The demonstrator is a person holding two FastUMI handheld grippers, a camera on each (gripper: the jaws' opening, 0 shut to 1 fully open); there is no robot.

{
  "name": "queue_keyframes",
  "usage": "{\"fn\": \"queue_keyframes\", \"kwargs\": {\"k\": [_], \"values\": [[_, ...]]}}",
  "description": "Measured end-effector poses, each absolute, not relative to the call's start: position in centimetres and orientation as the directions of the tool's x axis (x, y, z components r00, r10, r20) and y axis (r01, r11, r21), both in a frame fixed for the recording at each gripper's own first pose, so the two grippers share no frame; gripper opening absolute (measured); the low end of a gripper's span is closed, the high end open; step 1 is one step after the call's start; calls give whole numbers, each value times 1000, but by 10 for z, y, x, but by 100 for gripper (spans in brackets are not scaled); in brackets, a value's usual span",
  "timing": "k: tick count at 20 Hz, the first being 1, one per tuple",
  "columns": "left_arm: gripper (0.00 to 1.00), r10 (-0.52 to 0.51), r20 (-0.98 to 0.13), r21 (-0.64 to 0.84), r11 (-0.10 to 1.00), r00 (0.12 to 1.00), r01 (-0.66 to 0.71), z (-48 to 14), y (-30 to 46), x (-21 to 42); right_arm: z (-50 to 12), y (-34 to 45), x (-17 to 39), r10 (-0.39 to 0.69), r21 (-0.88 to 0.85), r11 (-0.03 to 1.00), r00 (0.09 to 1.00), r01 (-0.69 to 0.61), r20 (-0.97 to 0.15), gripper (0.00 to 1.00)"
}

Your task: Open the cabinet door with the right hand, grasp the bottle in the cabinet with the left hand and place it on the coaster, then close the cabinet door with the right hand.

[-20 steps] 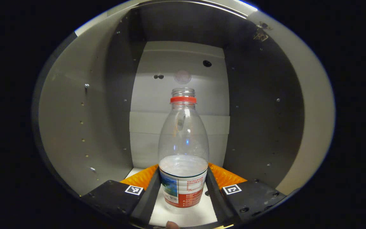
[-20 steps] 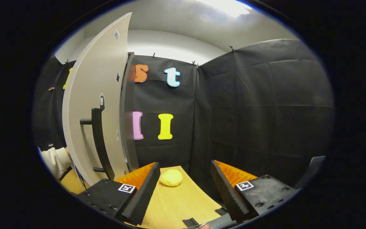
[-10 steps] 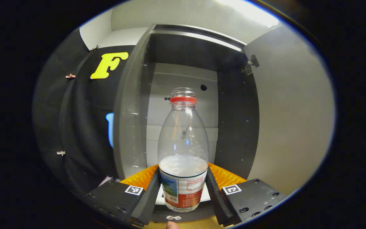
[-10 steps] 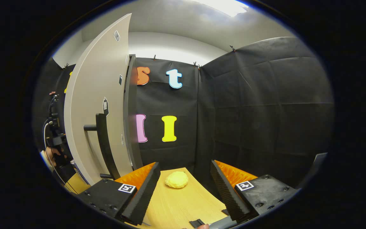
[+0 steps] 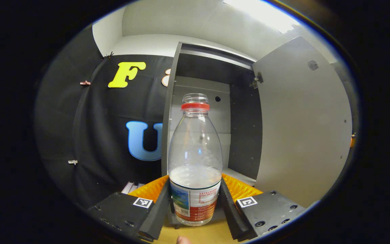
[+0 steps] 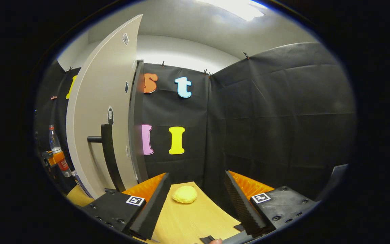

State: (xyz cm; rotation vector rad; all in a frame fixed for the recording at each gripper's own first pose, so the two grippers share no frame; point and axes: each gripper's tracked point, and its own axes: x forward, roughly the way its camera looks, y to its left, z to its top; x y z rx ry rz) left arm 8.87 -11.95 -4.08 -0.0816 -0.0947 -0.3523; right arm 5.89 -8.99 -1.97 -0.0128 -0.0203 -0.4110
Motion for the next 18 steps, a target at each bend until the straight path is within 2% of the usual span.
{"fn": "queue_keyframes", "kwargs": {"k": [4, 9, 18], "values": [[75, -365, 133, -83, 922, 921, 378, -73, -105, 54, -19, -89, 59, -401, -10, 916, 916, 402, 26, 98], [75, -349, 94, -76, 931, 932, 356, -138, -84, 36, -19, -87, 62, -421, 20, 907, 907, 420, 26, 98], [76, -421, 43, -91, 901, 906, 424, -273, -74, 15, -20, -87, 61, -429, 23, 903, 903, 428, 11, 98]]}}
